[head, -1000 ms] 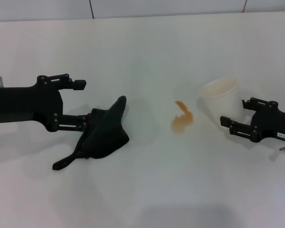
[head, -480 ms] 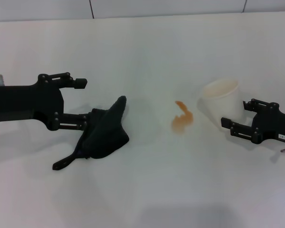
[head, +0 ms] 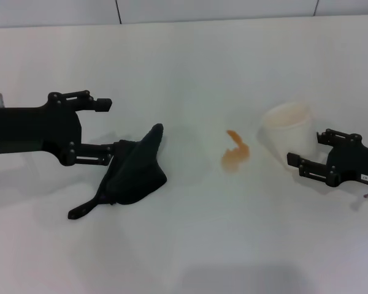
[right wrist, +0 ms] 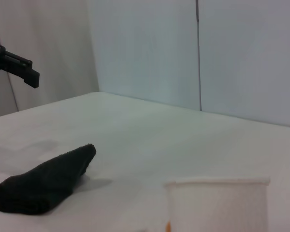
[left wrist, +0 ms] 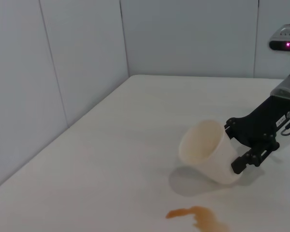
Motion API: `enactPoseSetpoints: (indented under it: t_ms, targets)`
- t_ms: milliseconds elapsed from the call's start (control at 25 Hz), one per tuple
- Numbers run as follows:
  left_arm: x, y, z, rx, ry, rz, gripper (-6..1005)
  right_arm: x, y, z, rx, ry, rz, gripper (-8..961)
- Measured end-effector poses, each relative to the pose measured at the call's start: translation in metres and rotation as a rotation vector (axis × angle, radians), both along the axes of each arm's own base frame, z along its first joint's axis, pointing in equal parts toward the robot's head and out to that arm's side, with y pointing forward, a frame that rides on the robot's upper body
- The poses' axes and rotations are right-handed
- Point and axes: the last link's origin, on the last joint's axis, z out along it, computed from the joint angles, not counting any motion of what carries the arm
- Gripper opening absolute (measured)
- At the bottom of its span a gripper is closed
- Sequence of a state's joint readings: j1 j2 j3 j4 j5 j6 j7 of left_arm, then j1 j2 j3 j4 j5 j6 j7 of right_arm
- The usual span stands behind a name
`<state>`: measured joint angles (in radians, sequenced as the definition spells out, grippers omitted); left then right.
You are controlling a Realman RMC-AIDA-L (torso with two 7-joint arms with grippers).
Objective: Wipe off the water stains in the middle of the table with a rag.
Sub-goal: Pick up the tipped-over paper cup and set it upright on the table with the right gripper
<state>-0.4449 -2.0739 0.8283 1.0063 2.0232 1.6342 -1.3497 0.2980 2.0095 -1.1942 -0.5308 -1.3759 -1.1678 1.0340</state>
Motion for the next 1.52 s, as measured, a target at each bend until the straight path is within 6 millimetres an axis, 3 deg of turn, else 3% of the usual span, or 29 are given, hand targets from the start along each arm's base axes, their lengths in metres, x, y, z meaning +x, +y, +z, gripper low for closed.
enactPoseSetpoints:
  t_ms: [760, 1080, 1520]
  targets:
    - [0.0019, 0.0019, 0.0011, 0.007, 0.006, -0.007, 862, 0.0069, -0.0086, -0.0032, -0.063, 0.006, -0.059, 711]
    - [0.0042, 0.0041, 0.0015, 0.010, 0.006, -0.013, 862, -0.0018, -0.0054, 0.0005, -0.090, 0.007, -0.034, 791]
    - [0.0040, 0.0062, 0.0020, 0.022, 0.009, -0.009, 862, -0.0010, -0.0006, 0.0060, -0.070, -0.006, -0.038, 785]
